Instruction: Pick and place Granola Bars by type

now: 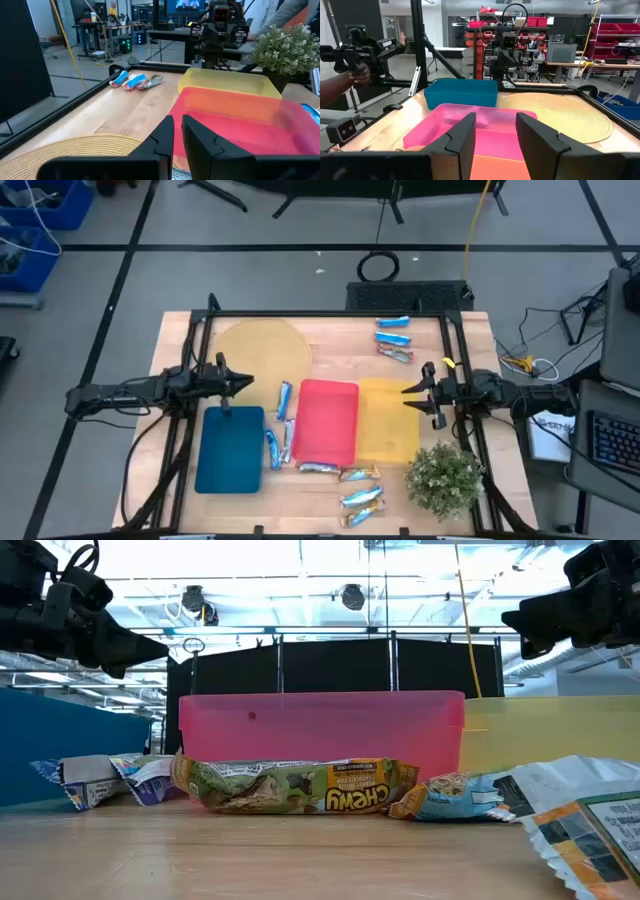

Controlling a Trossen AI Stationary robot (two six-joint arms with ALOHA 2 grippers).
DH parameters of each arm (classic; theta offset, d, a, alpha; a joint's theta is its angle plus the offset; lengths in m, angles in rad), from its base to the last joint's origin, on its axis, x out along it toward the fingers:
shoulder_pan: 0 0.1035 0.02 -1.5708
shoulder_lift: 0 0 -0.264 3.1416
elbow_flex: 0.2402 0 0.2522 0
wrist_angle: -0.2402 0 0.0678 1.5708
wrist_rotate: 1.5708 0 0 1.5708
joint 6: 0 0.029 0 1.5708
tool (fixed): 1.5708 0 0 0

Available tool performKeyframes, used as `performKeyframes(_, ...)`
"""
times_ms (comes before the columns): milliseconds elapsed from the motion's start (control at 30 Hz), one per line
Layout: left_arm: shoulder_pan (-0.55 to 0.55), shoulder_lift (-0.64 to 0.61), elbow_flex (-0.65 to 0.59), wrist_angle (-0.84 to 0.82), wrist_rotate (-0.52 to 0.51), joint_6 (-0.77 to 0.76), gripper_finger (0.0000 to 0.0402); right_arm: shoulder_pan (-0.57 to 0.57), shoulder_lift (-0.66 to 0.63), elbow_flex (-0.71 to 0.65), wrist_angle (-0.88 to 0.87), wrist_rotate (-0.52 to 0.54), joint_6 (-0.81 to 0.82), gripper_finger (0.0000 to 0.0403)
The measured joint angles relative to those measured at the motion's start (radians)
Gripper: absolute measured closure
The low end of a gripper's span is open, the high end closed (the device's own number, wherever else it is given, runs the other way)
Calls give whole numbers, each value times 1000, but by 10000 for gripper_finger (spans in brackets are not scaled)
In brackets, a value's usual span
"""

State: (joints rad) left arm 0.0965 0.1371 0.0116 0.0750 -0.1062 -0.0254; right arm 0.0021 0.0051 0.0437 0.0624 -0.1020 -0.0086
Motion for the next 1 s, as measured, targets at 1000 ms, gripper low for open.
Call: performKeyframes(1000, 0, 0, 0, -4, 0, 4, 355, 0, 7, 1, 121, 190, -24, 271)
